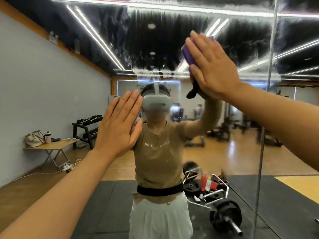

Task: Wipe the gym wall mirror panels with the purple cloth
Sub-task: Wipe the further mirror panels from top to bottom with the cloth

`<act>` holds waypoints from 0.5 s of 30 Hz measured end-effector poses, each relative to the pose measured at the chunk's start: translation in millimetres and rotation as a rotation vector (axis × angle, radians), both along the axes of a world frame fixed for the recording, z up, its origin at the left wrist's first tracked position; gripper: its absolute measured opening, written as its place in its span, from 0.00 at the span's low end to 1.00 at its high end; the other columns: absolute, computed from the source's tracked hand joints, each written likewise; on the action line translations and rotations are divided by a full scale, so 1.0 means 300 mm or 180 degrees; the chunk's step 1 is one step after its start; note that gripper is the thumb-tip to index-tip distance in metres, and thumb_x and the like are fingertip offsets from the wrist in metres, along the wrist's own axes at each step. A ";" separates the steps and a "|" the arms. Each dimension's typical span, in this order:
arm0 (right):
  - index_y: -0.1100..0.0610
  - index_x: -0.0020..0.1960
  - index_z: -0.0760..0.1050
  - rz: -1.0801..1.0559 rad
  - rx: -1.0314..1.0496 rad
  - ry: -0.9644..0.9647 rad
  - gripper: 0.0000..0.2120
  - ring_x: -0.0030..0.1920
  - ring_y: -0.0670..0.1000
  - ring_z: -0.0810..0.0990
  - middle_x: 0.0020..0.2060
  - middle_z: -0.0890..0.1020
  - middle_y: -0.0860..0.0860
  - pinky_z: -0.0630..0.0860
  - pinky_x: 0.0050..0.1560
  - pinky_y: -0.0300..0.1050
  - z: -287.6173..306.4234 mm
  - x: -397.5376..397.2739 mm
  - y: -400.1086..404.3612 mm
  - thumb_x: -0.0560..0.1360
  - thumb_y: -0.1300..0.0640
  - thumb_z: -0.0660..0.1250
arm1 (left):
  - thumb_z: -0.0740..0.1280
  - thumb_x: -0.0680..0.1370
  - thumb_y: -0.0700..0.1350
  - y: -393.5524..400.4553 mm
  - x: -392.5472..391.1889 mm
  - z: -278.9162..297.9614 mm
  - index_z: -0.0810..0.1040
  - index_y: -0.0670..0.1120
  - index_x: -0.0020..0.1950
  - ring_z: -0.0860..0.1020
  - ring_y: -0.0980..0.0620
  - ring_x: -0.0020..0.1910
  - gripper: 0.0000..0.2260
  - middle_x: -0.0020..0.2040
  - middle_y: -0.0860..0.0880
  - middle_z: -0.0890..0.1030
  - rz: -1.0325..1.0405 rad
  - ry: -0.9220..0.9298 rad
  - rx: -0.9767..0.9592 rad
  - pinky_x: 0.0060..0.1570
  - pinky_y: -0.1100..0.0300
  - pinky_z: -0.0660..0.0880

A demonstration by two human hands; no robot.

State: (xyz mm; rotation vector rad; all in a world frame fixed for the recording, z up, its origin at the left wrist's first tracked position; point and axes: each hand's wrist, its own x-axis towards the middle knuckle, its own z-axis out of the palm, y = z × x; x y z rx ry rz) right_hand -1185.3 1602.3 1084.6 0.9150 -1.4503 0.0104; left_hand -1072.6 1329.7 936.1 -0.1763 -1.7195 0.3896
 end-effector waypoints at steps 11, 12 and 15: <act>0.52 0.82 0.56 0.0043 0.1821 0.0447 0.26 0.81 0.55 0.53 0.81 0.58 0.50 0.47 0.81 0.55 -0.648 0.031 -0.067 0.85 0.48 0.52 | 0.53 0.84 0.50 -0.073 0.035 -0.054 0.57 0.41 0.81 0.53 0.48 0.81 0.27 0.82 0.44 0.57 -0.0041 -0.0124 -0.0007 0.80 0.48 0.51; 0.51 0.82 0.56 0.0013 0.1983 0.0493 0.26 0.81 0.54 0.53 0.81 0.58 0.49 0.47 0.81 0.55 -0.668 0.023 -0.061 0.85 0.49 0.53 | 0.53 0.84 0.50 -0.075 0.038 -0.052 0.57 0.41 0.82 0.53 0.47 0.81 0.27 0.82 0.44 0.56 -0.0027 -0.0143 -0.0019 0.80 0.48 0.51; 0.51 0.82 0.57 0.0060 0.2478 0.0608 0.27 0.81 0.52 0.53 0.81 0.58 0.48 0.48 0.81 0.54 -0.609 0.005 -0.046 0.83 0.51 0.54 | 0.53 0.84 0.50 -0.089 0.046 -0.049 0.57 0.42 0.82 0.53 0.48 0.81 0.27 0.82 0.44 0.56 -0.0011 -0.0172 -0.0069 0.79 0.47 0.53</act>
